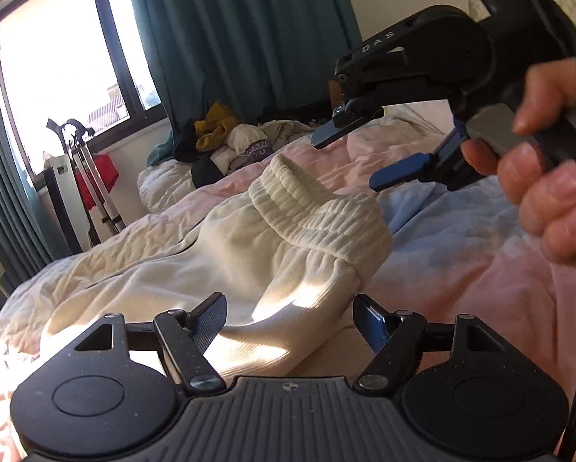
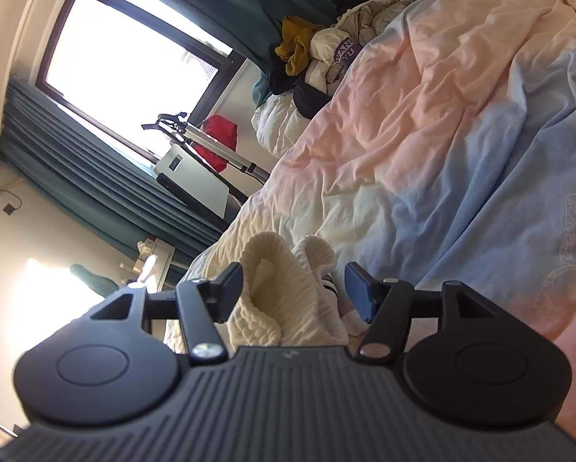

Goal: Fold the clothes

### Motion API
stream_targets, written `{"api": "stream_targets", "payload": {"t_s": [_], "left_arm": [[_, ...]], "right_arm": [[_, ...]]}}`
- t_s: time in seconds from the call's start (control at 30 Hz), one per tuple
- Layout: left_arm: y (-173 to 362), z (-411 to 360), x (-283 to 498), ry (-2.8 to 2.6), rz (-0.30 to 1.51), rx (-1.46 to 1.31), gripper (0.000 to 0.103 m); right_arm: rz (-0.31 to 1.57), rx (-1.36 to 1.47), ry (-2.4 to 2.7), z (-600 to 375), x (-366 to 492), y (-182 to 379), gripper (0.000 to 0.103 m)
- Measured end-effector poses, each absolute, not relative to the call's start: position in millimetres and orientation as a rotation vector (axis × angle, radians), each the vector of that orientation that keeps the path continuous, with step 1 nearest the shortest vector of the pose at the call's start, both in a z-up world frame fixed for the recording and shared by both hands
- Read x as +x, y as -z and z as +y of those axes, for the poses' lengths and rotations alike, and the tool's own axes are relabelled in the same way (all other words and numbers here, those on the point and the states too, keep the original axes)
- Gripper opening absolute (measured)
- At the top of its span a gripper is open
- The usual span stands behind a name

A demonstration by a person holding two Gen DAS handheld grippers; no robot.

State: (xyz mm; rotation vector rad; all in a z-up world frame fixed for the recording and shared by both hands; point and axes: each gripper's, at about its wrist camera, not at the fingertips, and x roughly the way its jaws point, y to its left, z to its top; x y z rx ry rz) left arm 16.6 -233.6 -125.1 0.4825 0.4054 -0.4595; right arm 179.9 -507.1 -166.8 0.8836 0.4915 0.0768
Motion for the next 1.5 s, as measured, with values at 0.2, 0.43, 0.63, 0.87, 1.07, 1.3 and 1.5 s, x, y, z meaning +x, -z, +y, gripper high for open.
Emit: {"api": "stream_targets", "payload": {"t_s": [0.2, 0.43, 0.63, 0.87, 1.07, 1.3, 1.5], "left_arm": [[134, -191, -1, 0.459, 0.386, 0.583, 0.072], [149, -163, -4, 0.449, 0.368, 0.550, 0.055], [149, -152, -4, 0.499, 0.372, 0.480, 0.017], [125, -131, -8, 0.569, 0.378, 0.347, 0.008], [127, -124, 0, 0.612, 0.463, 0.288, 0.009], [121, -110, 6, 0.642, 0.507, 0.220, 0.020], [98, -83, -1, 0.627, 0.517, 0.101, 0.053]], "right_arm": [[0.472, 0.933, -0.182, -508, 193, 165, 0.062], [0.539, 0.923, -0.279, -489, 223, 169, 0.061], [0.584, 0.810, -0.252, -473, 246, 169, 0.028], [0.510, 0.790, -0.156, -476, 246, 164, 0.012], [0.577, 0.747, -0.072, -479, 249, 181, 0.012], [0.584, 0.741, -0.086, -478, 241, 180, 0.015], [0.534, 0.683, -0.073, -469, 189, 155, 0.029]]}}
